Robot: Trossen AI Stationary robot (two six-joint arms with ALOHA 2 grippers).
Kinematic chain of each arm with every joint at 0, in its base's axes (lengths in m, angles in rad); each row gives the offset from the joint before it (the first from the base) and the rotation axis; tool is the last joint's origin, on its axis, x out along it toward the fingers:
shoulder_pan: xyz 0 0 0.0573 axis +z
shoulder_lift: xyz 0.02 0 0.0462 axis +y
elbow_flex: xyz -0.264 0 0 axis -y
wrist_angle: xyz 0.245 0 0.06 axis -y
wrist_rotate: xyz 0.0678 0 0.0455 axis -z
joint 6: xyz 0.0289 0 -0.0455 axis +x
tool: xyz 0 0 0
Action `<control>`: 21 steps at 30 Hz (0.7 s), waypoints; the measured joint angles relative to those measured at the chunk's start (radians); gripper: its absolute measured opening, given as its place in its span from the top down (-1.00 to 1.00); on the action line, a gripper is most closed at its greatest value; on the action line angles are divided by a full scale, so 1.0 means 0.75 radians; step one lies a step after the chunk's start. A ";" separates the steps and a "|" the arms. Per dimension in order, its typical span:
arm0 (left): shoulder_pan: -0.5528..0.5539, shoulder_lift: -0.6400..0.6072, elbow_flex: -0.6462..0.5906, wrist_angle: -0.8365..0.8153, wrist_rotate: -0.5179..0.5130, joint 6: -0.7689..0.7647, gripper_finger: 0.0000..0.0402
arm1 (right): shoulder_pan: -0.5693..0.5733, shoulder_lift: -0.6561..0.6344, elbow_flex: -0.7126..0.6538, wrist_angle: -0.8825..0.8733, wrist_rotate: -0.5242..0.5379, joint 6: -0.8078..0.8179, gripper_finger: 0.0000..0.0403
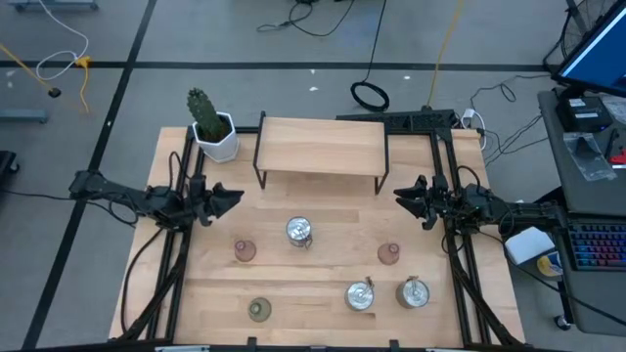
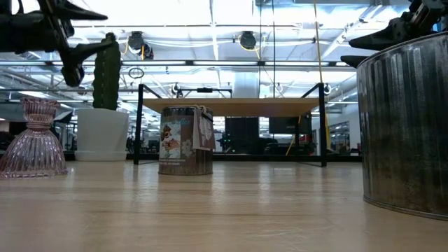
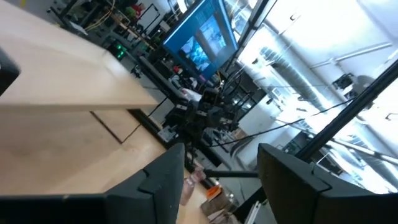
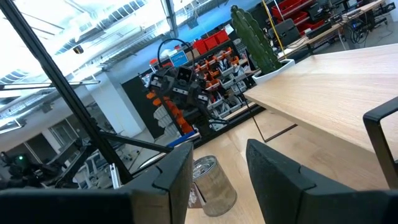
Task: Pick & Place candle stick holders
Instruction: Put the left red candle holder on the shelf
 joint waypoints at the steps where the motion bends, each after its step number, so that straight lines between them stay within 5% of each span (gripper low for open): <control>1: 0.000 0.000 0.016 0.001 0.000 0.004 -0.01 | 0.000 0.000 0.000 0.000 0.000 0.000 0.29; 7: 0.000 0.053 0.192 -0.178 0.001 0.013 -0.01 | 0.000 0.000 0.000 0.000 0.000 0.000 0.29; 13: 0.000 0.291 0.485 -0.514 0.008 -0.038 -0.01 | 0.000 0.000 0.000 0.001 0.000 0.000 0.29; 21: 0.000 0.657 0.862 -1.175 0.279 -0.492 -0.01 | 0.000 0.000 0.000 0.001 0.000 0.000 0.29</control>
